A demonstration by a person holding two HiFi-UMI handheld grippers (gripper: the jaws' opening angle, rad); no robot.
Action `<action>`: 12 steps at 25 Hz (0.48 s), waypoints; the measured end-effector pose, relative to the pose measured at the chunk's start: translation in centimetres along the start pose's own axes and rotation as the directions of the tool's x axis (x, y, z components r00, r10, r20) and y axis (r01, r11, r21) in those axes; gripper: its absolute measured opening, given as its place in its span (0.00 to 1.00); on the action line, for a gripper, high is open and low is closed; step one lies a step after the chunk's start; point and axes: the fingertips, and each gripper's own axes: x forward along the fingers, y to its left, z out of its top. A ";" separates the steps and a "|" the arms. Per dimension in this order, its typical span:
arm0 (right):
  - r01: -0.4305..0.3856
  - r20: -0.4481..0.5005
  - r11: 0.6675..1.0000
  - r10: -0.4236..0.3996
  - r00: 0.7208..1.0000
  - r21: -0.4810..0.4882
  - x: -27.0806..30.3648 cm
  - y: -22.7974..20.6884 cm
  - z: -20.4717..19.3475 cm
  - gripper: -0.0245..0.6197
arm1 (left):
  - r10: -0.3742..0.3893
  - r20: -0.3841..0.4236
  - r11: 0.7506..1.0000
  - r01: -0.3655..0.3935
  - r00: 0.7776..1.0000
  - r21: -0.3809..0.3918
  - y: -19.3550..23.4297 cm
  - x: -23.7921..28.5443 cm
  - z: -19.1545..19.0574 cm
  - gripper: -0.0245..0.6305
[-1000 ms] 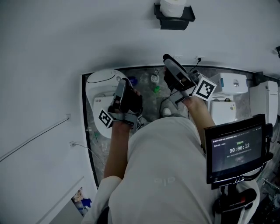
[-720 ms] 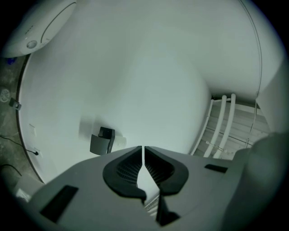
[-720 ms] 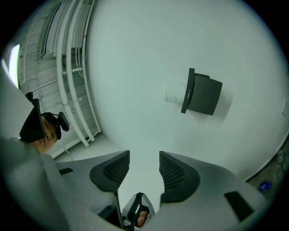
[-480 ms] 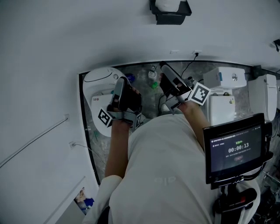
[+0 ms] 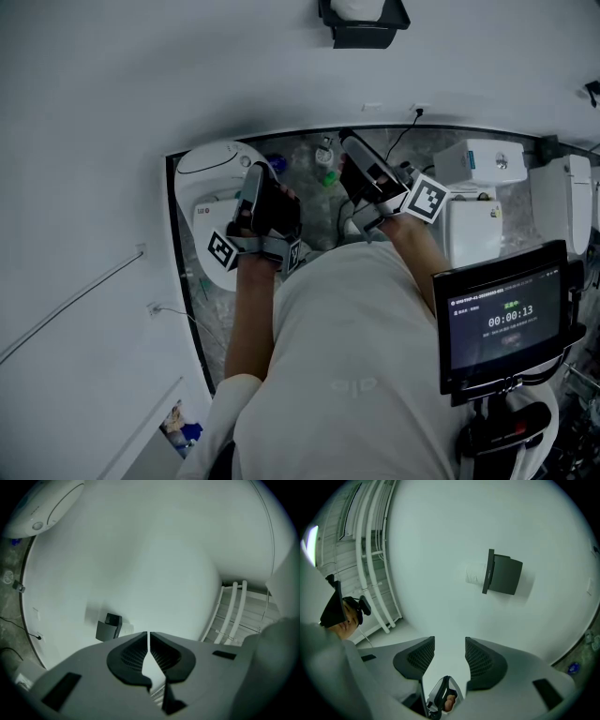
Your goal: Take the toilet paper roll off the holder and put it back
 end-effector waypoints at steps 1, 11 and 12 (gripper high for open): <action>-0.001 -0.001 1.000 0.001 1.000 -0.001 0.0 0.0 0.0 0.36 | -0.001 -0.001 1.000 0.001 1.000 0.003 0.0 0.0 0.0 0.05; -0.019 0.011 1.000 0.019 1.000 0.015 0.4 0.2 0.1 0.36 | 0.001 0.006 1.000 -0.001 1.000 0.013 -0.1 -0.3 0.1 0.05; -0.020 0.009 1.000 0.020 1.000 0.012 0.4 0.2 0.0 0.36 | 0.001 0.007 1.000 -0.001 1.000 0.015 -0.2 -0.3 0.2 0.05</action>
